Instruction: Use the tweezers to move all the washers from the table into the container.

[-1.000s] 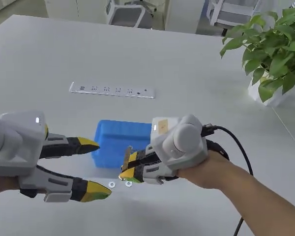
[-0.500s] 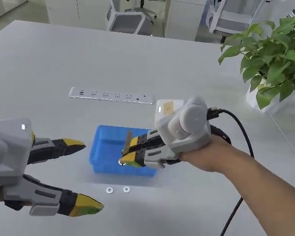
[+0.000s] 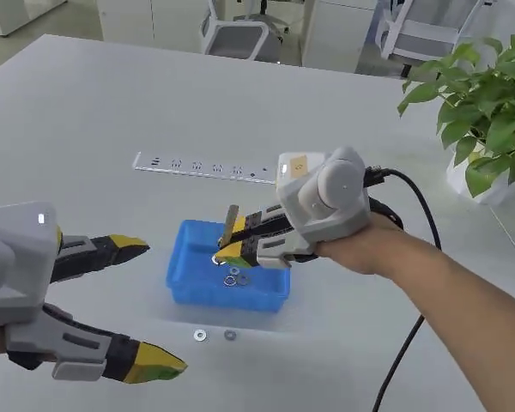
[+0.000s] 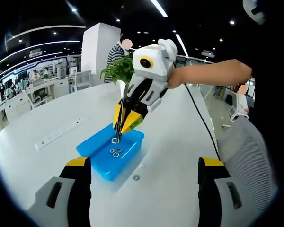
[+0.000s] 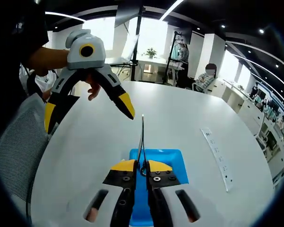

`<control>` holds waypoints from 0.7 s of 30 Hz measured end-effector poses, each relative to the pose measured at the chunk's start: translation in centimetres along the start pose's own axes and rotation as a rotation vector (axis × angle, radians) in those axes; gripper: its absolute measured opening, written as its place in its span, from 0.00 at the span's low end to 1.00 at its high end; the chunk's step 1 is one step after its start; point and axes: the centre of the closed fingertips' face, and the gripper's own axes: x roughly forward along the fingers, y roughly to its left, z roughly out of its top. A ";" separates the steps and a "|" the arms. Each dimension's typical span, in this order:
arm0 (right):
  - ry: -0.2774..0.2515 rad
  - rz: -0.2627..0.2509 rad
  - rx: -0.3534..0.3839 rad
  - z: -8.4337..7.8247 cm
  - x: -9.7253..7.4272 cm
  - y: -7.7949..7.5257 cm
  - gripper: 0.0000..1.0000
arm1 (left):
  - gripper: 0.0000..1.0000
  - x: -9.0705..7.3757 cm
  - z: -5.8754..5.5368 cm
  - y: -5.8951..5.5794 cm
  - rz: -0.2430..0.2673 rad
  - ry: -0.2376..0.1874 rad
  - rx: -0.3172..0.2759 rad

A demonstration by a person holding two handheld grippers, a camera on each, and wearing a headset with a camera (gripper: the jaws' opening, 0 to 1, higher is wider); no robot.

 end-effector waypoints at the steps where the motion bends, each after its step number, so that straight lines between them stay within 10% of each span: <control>1: -0.001 0.002 -0.003 0.0 0.1 -0.1 0.08 | 0.99 0.0 0.0 0.0 0.000 -0.001 -0.003; 21: 0.028 0.060 0.002 -2.8 3.2 -0.8 0.08 | 0.98 0.5 -1.2 0.1 -0.025 0.023 -0.019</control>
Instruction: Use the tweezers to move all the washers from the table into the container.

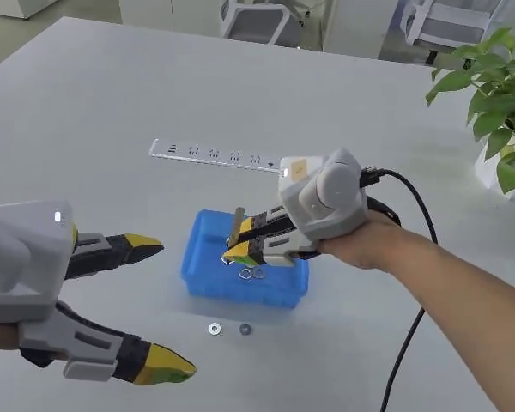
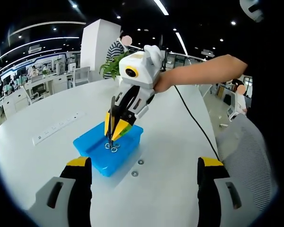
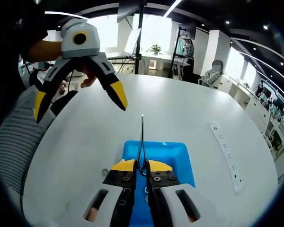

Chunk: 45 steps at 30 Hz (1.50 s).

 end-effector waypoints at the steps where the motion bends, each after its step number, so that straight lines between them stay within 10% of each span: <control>1: 0.000 0.001 0.001 -0.1 0.1 -0.1 0.08 | 0.98 0.0 0.0 0.0 -0.001 0.000 -0.002; 21: 0.045 0.070 0.027 -2.8 2.1 0.1 0.08 | 0.90 0.9 1.0 1.0 -0.022 -0.025 -0.019; 45: 0.057 0.087 0.048 -3.3 3.1 0.1 0.09 | 0.42 3.9 3.9 5.7 -0.019 -0.029 0.044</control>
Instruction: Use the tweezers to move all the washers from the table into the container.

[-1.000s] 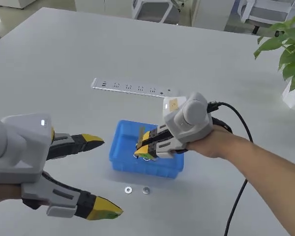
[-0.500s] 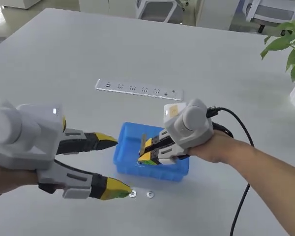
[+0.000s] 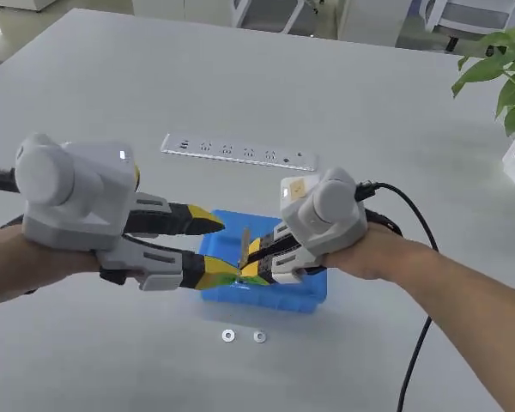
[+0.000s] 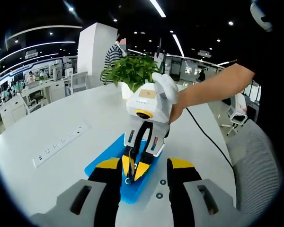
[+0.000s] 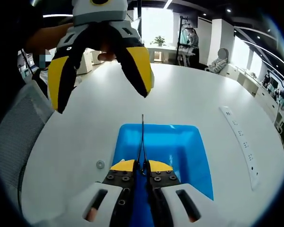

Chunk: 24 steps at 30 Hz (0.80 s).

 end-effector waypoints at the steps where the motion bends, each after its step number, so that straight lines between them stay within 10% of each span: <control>1: 0.001 -0.001 -0.003 0.0 0.0 0.0 0.09 | 0.40 0.2 0.0 0.2 0.000 0.003 0.008; 24: 0.030 0.013 -0.067 -0.1 0.0 0.2 0.09 | 0.07 2.9 -0.8 1.1 -0.058 0.102 0.117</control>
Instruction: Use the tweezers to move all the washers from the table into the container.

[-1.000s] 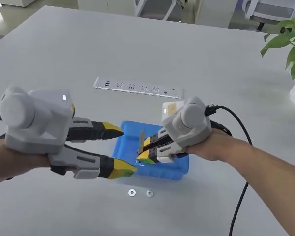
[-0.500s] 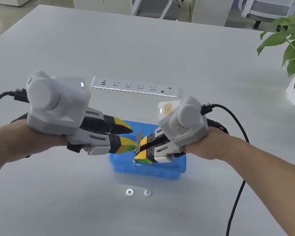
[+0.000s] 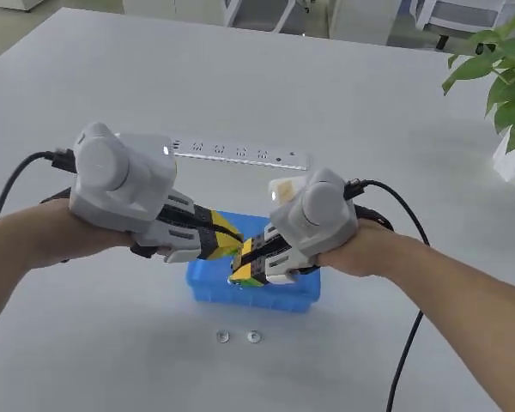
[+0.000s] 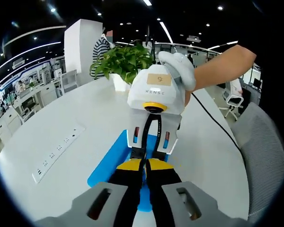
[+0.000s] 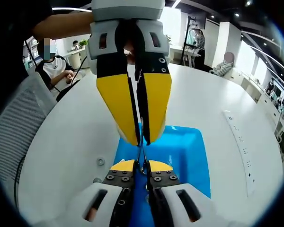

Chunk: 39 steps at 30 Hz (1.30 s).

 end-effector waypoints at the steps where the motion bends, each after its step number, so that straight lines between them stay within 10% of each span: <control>1: 0.000 0.001 -0.002 0.0 0.0 0.0 0.09 | 0.07 0.0 0.1 0.0 -0.002 0.000 0.004; 22: 0.011 -0.024 0.010 -0.1 -0.6 -0.1 0.14 | 0.06 0.0 0.2 -0.3 -0.007 0.017 0.055; 39: 0.003 -0.135 0.107 -0.6 -4.2 0.2 0.29 | 0.05 -0.1 0.2 -0.2 0.008 0.034 0.076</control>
